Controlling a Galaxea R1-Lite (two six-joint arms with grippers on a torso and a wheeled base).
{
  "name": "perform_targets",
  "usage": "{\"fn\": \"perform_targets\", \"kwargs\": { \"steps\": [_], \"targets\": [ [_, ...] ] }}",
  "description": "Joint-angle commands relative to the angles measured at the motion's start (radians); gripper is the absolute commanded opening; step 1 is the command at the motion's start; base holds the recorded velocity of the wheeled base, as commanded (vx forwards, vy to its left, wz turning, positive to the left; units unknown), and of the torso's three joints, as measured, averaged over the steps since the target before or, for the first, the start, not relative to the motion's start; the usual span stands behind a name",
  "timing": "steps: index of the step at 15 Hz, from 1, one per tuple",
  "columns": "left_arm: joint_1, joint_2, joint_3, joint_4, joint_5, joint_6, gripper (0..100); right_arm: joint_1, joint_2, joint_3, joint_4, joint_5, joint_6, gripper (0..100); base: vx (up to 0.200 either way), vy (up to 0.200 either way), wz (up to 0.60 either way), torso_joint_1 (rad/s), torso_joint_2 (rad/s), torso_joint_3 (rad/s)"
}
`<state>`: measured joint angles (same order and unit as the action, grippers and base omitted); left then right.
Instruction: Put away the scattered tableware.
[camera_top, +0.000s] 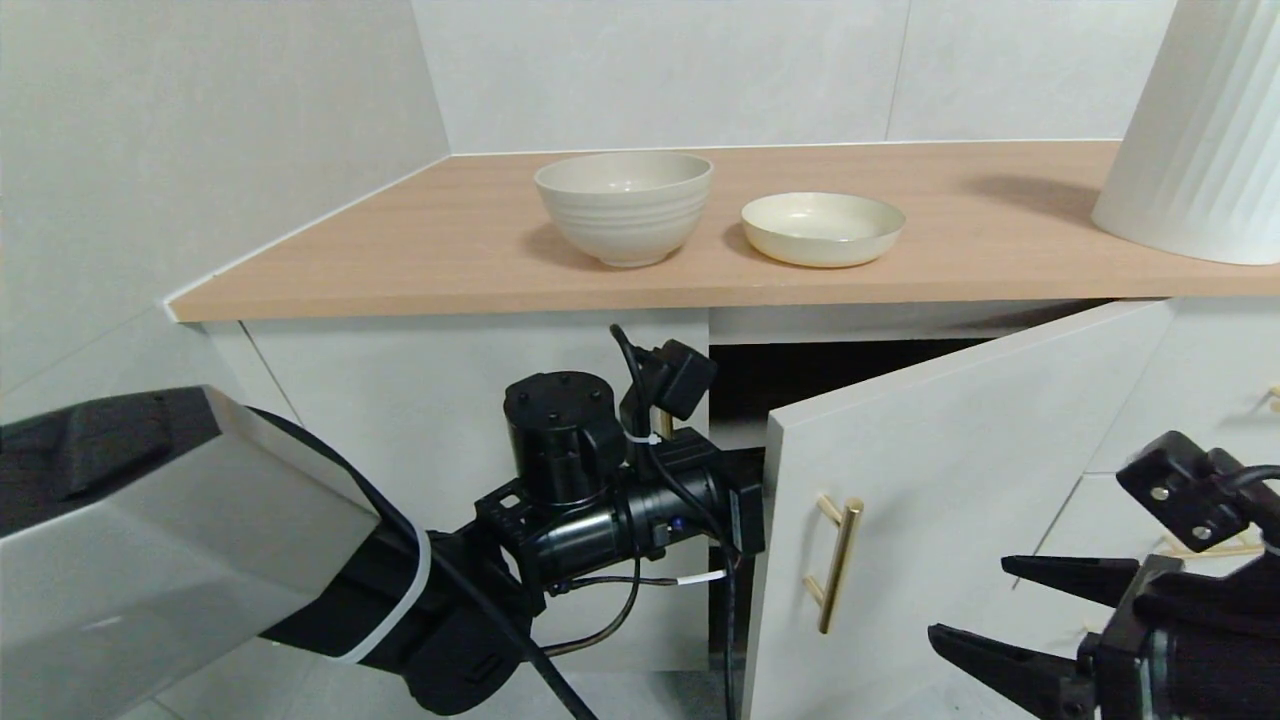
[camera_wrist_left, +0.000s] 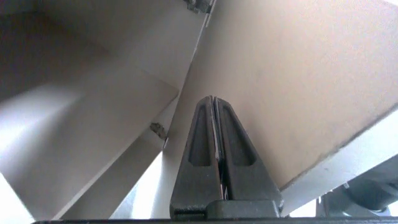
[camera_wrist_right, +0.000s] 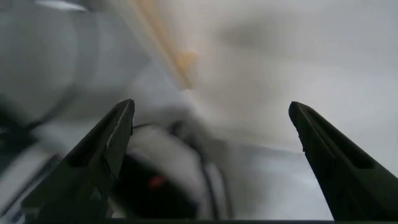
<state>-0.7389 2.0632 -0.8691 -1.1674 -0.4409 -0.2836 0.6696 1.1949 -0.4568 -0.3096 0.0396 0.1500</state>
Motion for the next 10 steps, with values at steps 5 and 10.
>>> {"fn": "perform_targets", "kwargs": {
  "steps": [5, 10],
  "targets": [
    [-0.028, 0.002, 0.010, -0.006, 0.013, 0.000, 0, 0.010, -0.078, -0.025, 0.017, 0.033, 0.003, 100, -0.120, 0.000, 0.00, 0.003, 0.00, 0.002],
    [-0.030, 0.023, 0.004, -0.011, 0.013, 0.000, 0, 0.010, -0.080, -0.023, 0.018, 0.037, 0.003, 100, -0.080, 0.000, 0.00, 0.002, 0.00, 0.002]
  ]
}}
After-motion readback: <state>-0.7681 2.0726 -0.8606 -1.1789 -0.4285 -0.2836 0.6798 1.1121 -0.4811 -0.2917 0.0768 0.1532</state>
